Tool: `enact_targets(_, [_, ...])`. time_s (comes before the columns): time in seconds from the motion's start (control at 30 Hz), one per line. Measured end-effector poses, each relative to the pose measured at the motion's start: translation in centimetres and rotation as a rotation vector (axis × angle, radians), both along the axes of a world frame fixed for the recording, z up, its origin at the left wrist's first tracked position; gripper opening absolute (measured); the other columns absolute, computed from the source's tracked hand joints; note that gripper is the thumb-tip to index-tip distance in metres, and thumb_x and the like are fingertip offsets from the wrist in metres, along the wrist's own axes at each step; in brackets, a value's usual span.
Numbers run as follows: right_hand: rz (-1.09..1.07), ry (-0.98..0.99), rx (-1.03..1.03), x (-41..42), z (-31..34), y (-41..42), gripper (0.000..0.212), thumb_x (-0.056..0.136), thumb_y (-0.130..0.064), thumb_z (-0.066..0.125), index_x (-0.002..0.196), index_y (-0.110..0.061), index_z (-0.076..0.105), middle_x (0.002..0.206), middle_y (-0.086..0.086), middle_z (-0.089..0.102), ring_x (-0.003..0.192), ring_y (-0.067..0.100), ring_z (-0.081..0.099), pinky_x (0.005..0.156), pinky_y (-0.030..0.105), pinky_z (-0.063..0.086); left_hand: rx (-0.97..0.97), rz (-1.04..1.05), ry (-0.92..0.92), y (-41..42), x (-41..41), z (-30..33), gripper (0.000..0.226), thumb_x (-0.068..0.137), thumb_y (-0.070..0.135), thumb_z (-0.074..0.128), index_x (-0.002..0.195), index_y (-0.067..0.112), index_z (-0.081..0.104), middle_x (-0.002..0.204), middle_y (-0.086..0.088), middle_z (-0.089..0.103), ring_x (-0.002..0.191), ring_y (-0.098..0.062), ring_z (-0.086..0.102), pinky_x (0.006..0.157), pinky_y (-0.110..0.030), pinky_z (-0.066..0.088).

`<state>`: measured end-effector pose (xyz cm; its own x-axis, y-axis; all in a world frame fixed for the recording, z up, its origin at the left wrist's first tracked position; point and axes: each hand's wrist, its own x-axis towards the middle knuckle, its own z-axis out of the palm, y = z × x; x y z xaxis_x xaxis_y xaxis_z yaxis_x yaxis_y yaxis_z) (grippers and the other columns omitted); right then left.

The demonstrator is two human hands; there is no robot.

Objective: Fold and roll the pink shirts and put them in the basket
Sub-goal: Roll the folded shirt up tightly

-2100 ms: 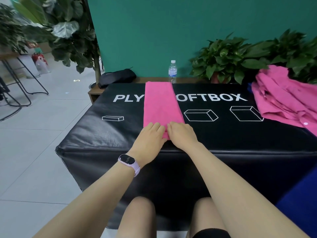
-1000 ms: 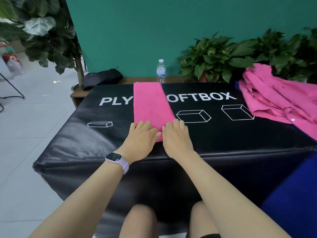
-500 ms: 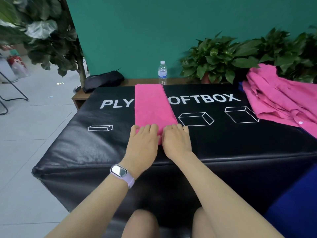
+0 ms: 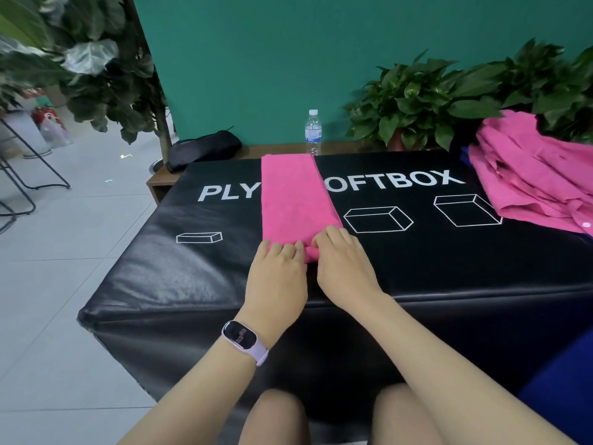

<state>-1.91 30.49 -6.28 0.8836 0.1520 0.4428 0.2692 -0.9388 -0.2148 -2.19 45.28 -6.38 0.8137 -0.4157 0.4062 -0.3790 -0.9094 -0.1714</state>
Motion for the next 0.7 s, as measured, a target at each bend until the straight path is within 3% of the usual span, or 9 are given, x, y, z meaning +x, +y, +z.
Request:
enact_targets(0.1, [0.023, 0.014, 0.025, -0.1, -0.3, -0.8, 0.023, 0.103, -0.016, 0.048, 0.121, -0.014, 0.063, 0.117, -0.001, 0.056, 0.108, 0.02, 0.05, 0.096, 0.033, 0.04, -0.089, -0.039, -0.007, -0.1, 0.8, 0.5, 0.004, 0.088, 0.016, 0.055, 0.091, 0.018, 0.057, 0.076, 0.002, 0.058, 0.075, -0.024, 0.052, 0.073, -0.034, 0.035])
enact_targets(0.13, [0.03, 0.027, 0.085, -0.1, -0.3, -0.9, 0.023, 0.104, -0.018, 0.048, 0.12, -0.013, 0.064, 0.116, 0.0, 0.056, 0.107, 0.019, 0.05, 0.095, 0.034, 0.041, -0.135, -0.049, -0.005, 0.0, 1.2, 0.4, 0.005, 0.087, 0.015, 0.058, 0.088, 0.017, 0.054, 0.075, 0.001, 0.057, 0.074, -0.025, 0.05, 0.069, -0.035, 0.034])
enact_targets(0.23, [-0.002, 0.059, 0.193, 0.9, -0.3, -0.9, 0.02, 0.105, -0.021, 0.047, 0.109, -0.015, 0.066, 0.107, 0.0, 0.054, 0.1, 0.019, 0.049, 0.092, 0.037, 0.043, -0.188, -0.108, -0.004, 0.6, 2.3, -0.3, 0.004, 0.094, 0.018, 0.055, 0.094, 0.014, 0.055, 0.086, -0.001, 0.054, 0.081, -0.026, 0.048, 0.072, -0.037, 0.037])
enact_targets(0.4, [-0.086, 0.126, 0.048, 2.6, -0.2, -0.2, 0.02, 0.106, -0.018, 0.038, 0.108, -0.018, 0.058, 0.105, 0.0, 0.05, 0.098, 0.021, 0.044, 0.092, 0.036, 0.039, -0.22, -0.078, -0.018, 1.0, 3.9, -0.6, 0.018, 0.103, 0.025, 0.044, 0.093, 0.015, 0.054, 0.094, -0.003, 0.048, 0.084, -0.027, 0.041, 0.075, -0.038, 0.028])
enact_targets(0.57, [-0.12, -0.062, -0.054, 3.1, -0.2, 0.5, 0.009, 0.102, -0.017, 0.049, 0.104, -0.012, 0.056, 0.105, 0.004, 0.054, 0.099, 0.025, 0.05, 0.088, 0.036, 0.042, -0.168, -0.006, 0.108, 0.9, 6.7, -0.2, 0.031, 0.106, 0.032, 0.031, 0.084, 0.018, 0.047, 0.085, 0.001, 0.047, 0.085, -0.028, 0.043, 0.073, -0.038, 0.024])
enact_targets(0.7, [-0.069, -0.069, -0.093, 3.9, -1.1, 0.1, 0.029, 0.108, -0.031, 0.035, 0.106, -0.012, 0.057, 0.103, 0.004, 0.058, 0.098, 0.026, 0.05, 0.09, 0.038, 0.039, -0.293, -0.029, 0.268, 0.9, 8.5, 0.0, 0.029, 0.106, 0.035, 0.031, 0.088, 0.018, 0.046, 0.086, 0.002, 0.055, 0.087, -0.029, 0.048, 0.079, -0.042, 0.034])
